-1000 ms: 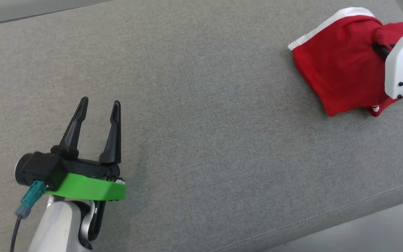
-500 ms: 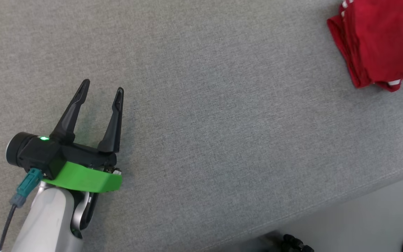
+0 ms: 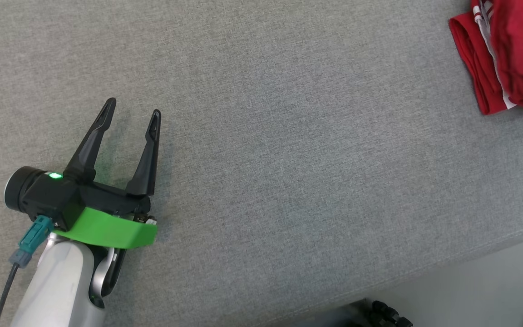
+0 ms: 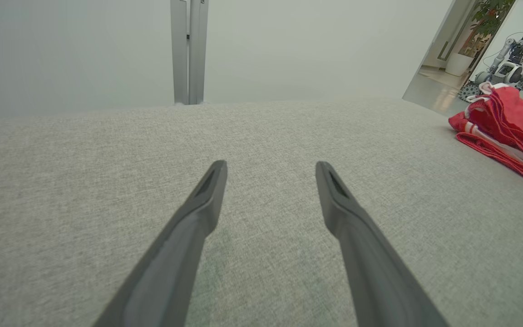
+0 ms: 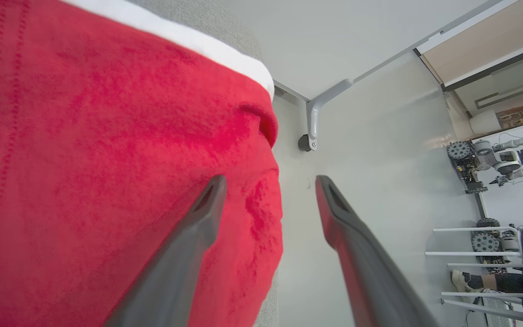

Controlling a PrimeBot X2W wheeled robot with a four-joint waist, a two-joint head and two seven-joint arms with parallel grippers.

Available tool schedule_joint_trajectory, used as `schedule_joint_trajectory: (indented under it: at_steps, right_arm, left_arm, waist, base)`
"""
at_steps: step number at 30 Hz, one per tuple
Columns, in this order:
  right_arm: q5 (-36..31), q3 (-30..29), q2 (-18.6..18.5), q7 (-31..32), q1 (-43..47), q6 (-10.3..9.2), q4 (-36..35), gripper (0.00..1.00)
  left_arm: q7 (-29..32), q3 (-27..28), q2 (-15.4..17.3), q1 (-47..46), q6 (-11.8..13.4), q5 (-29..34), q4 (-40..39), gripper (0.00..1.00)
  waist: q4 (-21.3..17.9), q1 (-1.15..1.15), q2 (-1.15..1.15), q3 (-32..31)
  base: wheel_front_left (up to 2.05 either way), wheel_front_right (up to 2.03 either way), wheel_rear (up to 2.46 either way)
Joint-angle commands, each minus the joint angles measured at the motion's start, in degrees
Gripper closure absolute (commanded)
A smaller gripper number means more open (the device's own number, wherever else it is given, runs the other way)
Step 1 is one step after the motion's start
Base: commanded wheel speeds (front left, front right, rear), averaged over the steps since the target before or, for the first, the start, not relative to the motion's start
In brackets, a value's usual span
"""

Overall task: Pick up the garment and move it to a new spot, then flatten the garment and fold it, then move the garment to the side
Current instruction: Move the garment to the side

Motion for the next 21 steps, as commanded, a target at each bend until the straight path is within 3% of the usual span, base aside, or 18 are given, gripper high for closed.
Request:
schedule_joint_trajectory:
  at_steps: [1, 11, 15, 21]
  right_arm:
    - [-1.41, -0.63, 0.20, -0.87, -0.79, -0.14, 0.99, 0.00]
    - [-6.06, -4.70, 4.71, -9.95, 3.73, -0.13, 0.21, 0.00]
    - [-4.42, -9.03, 7.78, -13.17, 9.76, -0.13, -4.99, 0.00]
    - [-4.72, -18.99, 11.17, -14.27, 21.93, -0.12, -19.66, 0.00]
  left_arm:
    - [-0.21, -0.03, 0.05, -1.22, 0.20, 0.03, 0.04, 0.00]
    - [-1.31, 1.12, -3.10, 0.92, 0.48, -1.95, 4.87, 0.00]
    - [-1.42, 2.70, -5.38, 2.61, 0.40, -2.93, 6.73, 0.00]
    - [-1.40, 6.40, -8.50, 6.65, 0.02, -2.23, 7.06, 0.00]
  waist:
    - [0.31, 0.00, 0.00, -0.48]
    - [3.64, 0.00, 0.00, -8.38]
    - [5.78, 0.00, 0.00, -13.17]
    - [9.02, 0.00, 0.00, -18.89]
  base:
    - [0.00, 0.00, 0.00]
    - [0.00, 0.00, 0.00]
    - [0.00, 0.00, 0.00]
    - [0.00, 0.00, 0.00]
